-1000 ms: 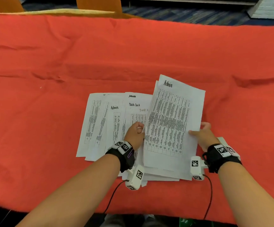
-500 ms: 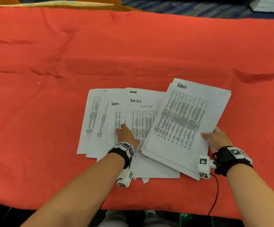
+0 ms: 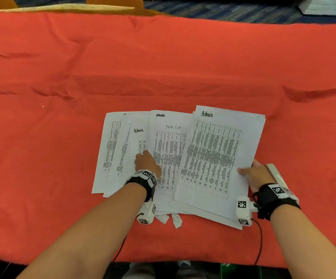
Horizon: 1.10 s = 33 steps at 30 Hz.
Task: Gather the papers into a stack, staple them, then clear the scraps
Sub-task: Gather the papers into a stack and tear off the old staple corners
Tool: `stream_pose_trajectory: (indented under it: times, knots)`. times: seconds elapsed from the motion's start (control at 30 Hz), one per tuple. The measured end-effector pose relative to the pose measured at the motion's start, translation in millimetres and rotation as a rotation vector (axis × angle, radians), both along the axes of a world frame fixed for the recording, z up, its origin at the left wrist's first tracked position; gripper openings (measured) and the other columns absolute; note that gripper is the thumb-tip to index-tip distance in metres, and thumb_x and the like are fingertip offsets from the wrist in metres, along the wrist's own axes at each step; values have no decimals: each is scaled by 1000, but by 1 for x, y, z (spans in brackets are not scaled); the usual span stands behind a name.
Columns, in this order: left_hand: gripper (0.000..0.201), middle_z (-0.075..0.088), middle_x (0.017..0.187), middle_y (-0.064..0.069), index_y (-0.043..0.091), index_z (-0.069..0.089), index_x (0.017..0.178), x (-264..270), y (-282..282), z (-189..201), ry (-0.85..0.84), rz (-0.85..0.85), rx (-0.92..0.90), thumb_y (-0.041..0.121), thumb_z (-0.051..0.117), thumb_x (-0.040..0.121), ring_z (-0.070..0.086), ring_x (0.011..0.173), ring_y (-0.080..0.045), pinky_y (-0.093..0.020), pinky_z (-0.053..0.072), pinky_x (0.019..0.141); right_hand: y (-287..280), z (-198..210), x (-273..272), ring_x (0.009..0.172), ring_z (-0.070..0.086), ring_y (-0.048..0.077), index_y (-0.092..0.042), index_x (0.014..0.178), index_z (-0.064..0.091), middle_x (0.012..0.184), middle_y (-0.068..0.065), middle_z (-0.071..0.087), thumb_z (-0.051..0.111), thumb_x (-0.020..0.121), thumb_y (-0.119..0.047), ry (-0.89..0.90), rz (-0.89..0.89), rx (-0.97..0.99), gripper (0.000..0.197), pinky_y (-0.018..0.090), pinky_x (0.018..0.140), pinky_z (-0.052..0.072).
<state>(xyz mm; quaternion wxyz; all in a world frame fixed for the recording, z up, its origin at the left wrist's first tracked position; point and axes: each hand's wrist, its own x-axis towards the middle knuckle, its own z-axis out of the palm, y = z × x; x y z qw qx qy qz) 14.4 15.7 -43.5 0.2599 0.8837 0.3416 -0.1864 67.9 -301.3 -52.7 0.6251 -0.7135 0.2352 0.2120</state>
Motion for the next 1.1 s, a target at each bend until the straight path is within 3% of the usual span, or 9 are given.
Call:
stream_pose_trajectory:
  times: [0.1,0.27,0.43,0.53,0.67,0.77,0.9,1.0,1.1]
  knots:
    - [62,44,131,-17,6,30,137,0,2,1,-80,-2,-56,3,60,83,48,117,-31,-40,48,94,4,-1,0,110,61,35,-16,116,59,116,13,66,55,82,17,-7,7,1,48,56,103,44]
    - [61,51,110,-8,16,21,140,-6,-2,12,-297,150,-320,-4,47,90,57,78,-21,-31,50,63,11,9,0,94,64,23,-15,111,61,100,3,67,49,84,20,-17,0,42,47,49,99,45]
    - [41,62,119,-2,9,47,135,-4,5,27,-377,165,-532,11,51,95,58,101,-18,-22,49,75,20,21,5,95,63,24,-4,131,51,110,12,65,47,84,22,-22,-7,115,53,46,94,48]
    - [33,64,122,-2,14,56,125,0,9,36,-410,142,-610,14,58,92,61,109,-19,-33,50,95,30,30,10,106,61,31,-7,127,53,116,13,64,45,83,23,-38,21,183,54,47,96,47]
    - [17,70,108,-1,23,64,100,4,3,43,-401,161,-761,11,61,90,66,104,-23,-39,51,94,51,45,15,98,62,21,-17,113,54,118,10,62,45,84,20,-103,93,169,49,41,91,49]
    - [26,64,120,3,22,57,121,3,-8,54,-430,187,-808,28,45,99,55,121,-24,-33,42,99,68,52,18,91,61,22,-20,120,38,118,15,59,49,84,18,-157,127,71,53,42,85,52]
    - [69,23,157,2,21,19,151,3,-12,65,-361,150,-699,61,24,95,21,146,-21,-40,17,119,86,65,19,87,62,28,-22,128,26,106,16,65,50,86,16,-227,132,31,62,50,86,51]
    - [68,33,152,0,17,23,149,5,-4,74,-443,29,-572,44,51,93,32,140,-22,-34,27,112,97,82,22,101,65,28,-18,138,30,112,10,67,52,88,12,-293,189,40,63,47,91,52]
    - [50,53,134,-1,16,41,138,11,13,88,-600,66,-528,18,59,92,50,125,-20,-30,36,104,107,100,26,108,64,26,-22,117,54,116,7,66,54,87,8,-394,220,15,42,48,96,52]
